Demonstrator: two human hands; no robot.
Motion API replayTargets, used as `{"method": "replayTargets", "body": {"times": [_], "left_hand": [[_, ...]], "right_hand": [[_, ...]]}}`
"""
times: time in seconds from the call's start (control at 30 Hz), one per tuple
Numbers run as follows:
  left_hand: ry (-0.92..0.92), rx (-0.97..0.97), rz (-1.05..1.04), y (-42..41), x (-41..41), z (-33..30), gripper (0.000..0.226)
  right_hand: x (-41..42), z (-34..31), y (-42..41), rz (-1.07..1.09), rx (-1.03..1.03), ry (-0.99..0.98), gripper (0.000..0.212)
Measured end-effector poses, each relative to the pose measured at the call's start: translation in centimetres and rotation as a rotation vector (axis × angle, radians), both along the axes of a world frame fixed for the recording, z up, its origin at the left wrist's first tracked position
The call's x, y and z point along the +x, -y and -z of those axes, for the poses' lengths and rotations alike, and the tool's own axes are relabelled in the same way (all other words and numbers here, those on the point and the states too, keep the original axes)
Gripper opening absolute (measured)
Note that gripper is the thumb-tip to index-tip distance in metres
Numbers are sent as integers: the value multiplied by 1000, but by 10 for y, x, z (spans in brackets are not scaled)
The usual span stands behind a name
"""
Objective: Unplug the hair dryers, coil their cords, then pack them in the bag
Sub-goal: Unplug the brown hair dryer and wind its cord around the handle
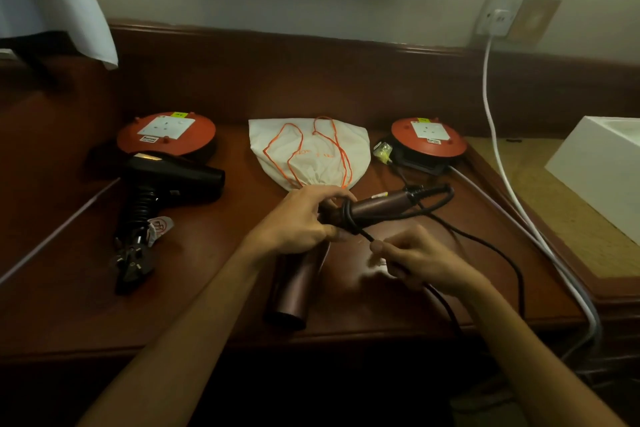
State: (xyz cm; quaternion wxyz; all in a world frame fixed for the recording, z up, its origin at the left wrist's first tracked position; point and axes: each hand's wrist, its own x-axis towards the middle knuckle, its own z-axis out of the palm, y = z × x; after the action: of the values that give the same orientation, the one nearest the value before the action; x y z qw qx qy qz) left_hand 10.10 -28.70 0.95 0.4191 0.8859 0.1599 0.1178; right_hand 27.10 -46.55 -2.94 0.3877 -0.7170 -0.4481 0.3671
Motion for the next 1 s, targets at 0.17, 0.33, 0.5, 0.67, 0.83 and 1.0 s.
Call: {"method": "replayTargets", "body": {"times": [0.17,0.33,0.5,0.67,0.83,1.0], "left_hand": [[-68,91,142,8,-2,2,57],[-220,297,191,21,3,-4,56],[-297,379,128,24,15,1,50],[-354,421,123,25,24,-1,64],[-380,483,150,25,27,-5,84],[-348,537,156,31,34,-3,77]], "right_hand": [[40,-10,-33,-306,-270,209,23],[49,-32,-58,-404,-443,285,10],[57,-68,-59,-442,-519,313,11],[22,-74,-59,-390,-433,877,5],[10,-74,-58,-283,-462,1020,32],[11,-102,-54,-325,-407,628,22]]}}
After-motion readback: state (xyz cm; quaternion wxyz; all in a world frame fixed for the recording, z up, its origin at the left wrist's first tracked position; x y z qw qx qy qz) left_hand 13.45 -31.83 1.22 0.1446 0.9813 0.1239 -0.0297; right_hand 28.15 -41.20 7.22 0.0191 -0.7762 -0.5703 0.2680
